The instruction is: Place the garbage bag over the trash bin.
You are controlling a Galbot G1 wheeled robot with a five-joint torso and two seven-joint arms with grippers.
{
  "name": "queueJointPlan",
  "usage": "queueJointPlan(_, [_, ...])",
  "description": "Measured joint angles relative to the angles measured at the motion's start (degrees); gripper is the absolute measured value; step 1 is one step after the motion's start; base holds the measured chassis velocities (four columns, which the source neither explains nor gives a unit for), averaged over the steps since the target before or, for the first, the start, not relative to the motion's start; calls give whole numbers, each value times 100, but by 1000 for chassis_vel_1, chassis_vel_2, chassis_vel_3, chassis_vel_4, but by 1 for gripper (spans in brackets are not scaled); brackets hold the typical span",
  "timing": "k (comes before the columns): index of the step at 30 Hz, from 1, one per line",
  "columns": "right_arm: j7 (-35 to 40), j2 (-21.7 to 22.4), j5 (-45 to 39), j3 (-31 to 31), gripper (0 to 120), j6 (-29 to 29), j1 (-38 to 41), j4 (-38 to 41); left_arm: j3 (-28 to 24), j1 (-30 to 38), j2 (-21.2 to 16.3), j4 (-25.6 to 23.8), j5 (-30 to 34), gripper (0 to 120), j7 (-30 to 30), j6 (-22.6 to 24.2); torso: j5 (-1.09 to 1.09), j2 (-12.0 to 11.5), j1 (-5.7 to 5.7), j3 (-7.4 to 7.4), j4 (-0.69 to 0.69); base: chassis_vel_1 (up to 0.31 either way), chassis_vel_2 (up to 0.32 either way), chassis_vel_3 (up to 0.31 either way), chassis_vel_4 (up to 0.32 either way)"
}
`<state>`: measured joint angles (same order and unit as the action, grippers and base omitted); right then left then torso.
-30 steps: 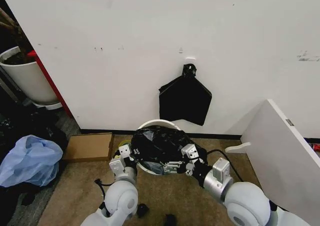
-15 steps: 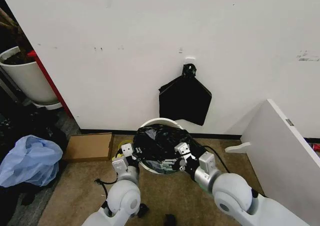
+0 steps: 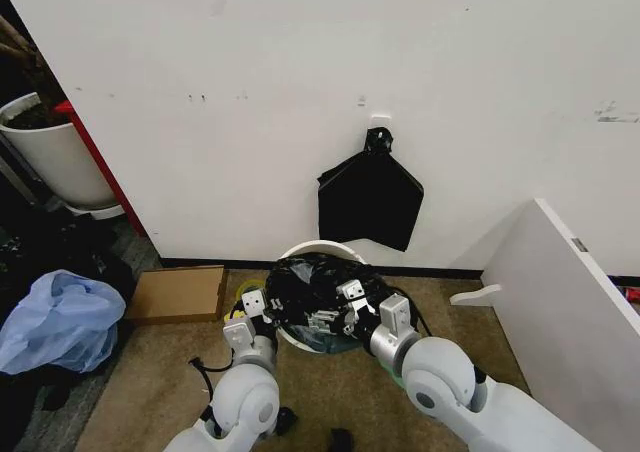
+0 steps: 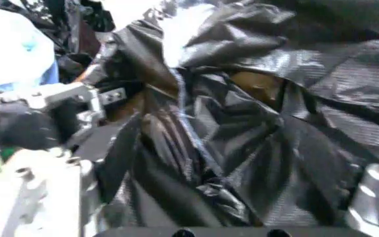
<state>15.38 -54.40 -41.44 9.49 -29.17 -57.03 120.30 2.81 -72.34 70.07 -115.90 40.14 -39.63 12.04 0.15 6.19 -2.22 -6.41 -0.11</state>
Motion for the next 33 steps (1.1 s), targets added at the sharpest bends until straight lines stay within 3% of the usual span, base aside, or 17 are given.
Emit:
queueJointPlan(7, [-20, 64, 311, 21, 50, -17, 39, -71, 10, 2, -11, -24, 17, 2, 15, 0, 0, 0, 0, 0, 0, 0, 0, 0, 0])
queueJointPlan(9, [-29, 69, 346, 22, 47, -17, 39, -77, 11, 3, -11, -24, 17, 2, 14, 0, 0, 0, 0, 0, 0, 0, 0, 0, 0])
queueJointPlan(14, [-144, 117, 660, 45, 22, 19, 31, -123, 17, 4, -10, -24, 22, 2, 17, 0, 0, 0, 1, 0, 0, 0, 0, 0, 0])
queueJointPlan(21, [-313, 247, 1126, 12, 0, 119, -8, 30, 18, 4, -45, -3, 12, 2, 26, 23, 1, 0, 0, 0, 0, 0, 0, 0, 0])
queueJointPlan(33, [-605, 474, 1614, -263, 0, 558, 172, 128, -47, -165, -236, -6, -593, 2, 372, 111, 0, 0, 0, 0, 0, 0, 0, 0, 0])
